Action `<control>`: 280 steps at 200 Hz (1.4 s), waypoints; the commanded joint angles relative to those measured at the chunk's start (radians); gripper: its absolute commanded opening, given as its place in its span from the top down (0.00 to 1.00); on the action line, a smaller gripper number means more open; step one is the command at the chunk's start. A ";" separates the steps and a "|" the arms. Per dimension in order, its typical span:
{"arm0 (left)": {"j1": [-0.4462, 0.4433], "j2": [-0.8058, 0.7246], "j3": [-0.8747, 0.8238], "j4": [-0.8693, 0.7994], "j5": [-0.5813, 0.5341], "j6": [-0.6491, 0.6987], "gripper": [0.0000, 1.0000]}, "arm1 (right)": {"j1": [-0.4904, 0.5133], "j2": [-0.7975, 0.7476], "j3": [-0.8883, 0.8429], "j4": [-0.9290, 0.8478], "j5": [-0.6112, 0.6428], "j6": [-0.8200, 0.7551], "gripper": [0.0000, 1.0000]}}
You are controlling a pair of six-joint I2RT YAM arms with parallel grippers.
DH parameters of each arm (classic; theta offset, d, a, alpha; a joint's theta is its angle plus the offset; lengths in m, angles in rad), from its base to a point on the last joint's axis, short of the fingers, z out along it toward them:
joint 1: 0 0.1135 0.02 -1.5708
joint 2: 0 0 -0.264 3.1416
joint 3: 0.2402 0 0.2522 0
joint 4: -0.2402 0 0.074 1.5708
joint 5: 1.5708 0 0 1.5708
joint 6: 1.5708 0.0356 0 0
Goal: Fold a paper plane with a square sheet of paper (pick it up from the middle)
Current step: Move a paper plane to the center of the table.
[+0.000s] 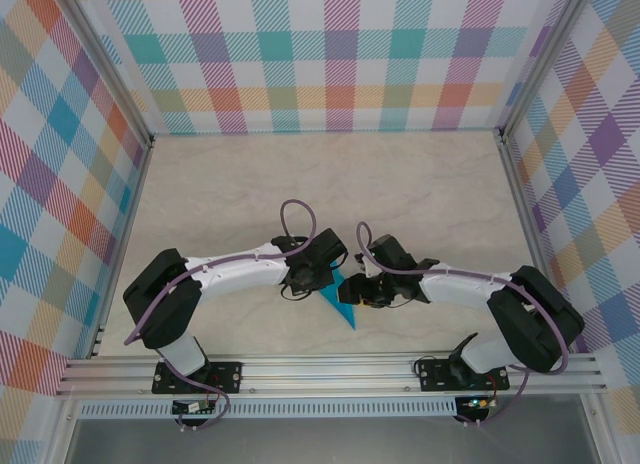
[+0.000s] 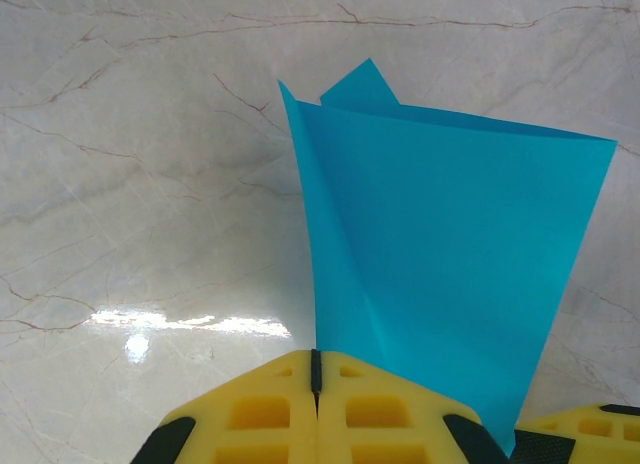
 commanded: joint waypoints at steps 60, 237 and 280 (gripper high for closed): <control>0.011 -0.021 -0.007 -0.019 -0.016 0.014 0.96 | 0.035 0.021 0.045 -0.003 -0.002 -0.026 0.48; 0.011 -0.034 -0.016 -0.023 -0.024 0.015 0.96 | 0.156 0.131 0.172 -0.187 0.262 -0.074 0.70; 0.011 -0.034 -0.021 -0.014 -0.024 0.011 0.96 | 0.158 0.152 0.163 -0.165 0.253 -0.066 0.73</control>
